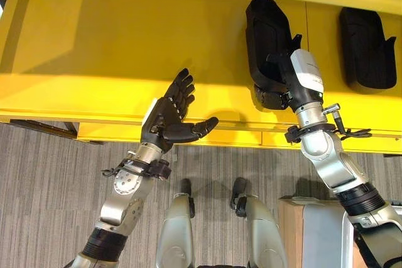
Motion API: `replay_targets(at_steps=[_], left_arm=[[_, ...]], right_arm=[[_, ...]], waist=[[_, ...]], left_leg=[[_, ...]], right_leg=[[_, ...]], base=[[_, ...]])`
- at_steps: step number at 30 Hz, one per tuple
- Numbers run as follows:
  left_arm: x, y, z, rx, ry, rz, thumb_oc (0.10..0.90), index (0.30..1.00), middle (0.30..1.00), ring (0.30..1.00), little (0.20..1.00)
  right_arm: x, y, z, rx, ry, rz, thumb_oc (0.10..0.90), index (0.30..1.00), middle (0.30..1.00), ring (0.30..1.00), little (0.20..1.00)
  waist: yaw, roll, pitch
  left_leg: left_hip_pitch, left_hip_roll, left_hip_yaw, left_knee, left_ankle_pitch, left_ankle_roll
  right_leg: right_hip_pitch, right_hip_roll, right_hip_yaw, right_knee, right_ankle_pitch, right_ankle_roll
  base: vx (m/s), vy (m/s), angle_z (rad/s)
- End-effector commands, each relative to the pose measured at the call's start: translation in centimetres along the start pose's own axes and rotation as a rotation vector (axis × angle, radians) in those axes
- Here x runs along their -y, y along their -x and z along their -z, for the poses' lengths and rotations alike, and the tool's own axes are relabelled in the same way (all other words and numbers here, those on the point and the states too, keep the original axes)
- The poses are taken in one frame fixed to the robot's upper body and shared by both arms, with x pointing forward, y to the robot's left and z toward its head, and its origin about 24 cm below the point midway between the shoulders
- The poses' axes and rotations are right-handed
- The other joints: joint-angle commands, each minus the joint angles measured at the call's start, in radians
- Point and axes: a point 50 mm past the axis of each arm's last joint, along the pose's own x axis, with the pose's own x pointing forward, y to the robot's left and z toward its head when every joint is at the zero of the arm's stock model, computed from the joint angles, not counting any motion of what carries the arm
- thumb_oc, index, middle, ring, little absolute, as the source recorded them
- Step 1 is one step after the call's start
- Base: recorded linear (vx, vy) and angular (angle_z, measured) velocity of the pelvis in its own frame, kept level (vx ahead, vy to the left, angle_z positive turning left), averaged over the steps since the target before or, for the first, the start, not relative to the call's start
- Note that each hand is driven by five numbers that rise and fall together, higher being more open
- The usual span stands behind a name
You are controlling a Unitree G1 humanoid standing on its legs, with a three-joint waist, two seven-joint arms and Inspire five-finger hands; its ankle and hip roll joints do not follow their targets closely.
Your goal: Move parts from the plastic box to the shelf.
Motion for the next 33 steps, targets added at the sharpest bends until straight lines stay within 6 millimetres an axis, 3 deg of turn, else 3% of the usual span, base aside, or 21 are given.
replay_targets(at_steps=[1, 17, 33], left_arm=[[2.3, -0.9, -4.9, 0.275, -0.007, 0.108, 0.900, 1.000, 1.000, 1.000, 1.000], [2.5, -1.3, -4.6, 0.266, -0.003, 0.136, 0.900, 1.000, 1.000, 1.000, 1.000], [2.7, -1.3, -4.4, 0.265, 0.007, 0.134, 0.900, 1.000, 1.000, 1.000, 1.000]], right_arm=[[4.8, -2.8, -3.3, 0.186, 0.056, 0.183, 0.400, 0.300, 0.300, 0.300, 0.300], [5.5, -4.9, -3.1, 0.190, 0.163, 0.191, 0.400, 0.300, 0.300, 0.300, 0.300], [5.3, -5.4, -3.3, 0.197, 0.175, 0.173, 0.400, 0.300, 0.300, 0.300, 0.300]], waist=[[0.004, 0.026, -0.039], [0.022, 0.043, -0.036], [0.030, 0.054, -0.035]], left_leg=[[0.064, 0.035, 0.047, -0.008, -0.017, -0.004], [0.052, 0.029, 0.038, -0.016, -0.003, -0.008], [0.066, 0.028, 0.037, -0.025, -0.001, -0.010]], right_leg=[[0.045, -0.010, 0.043, 0.055, -0.076, 0.052], [0.023, -0.019, 0.032, 0.078, -0.086, 0.047], [0.031, -0.026, 0.020, 0.097, -0.100, 0.044]], base=[[0.00, 0.000, 0.00], [-0.01, -0.014, 0.00], [0.00, 0.000, 0.00]])
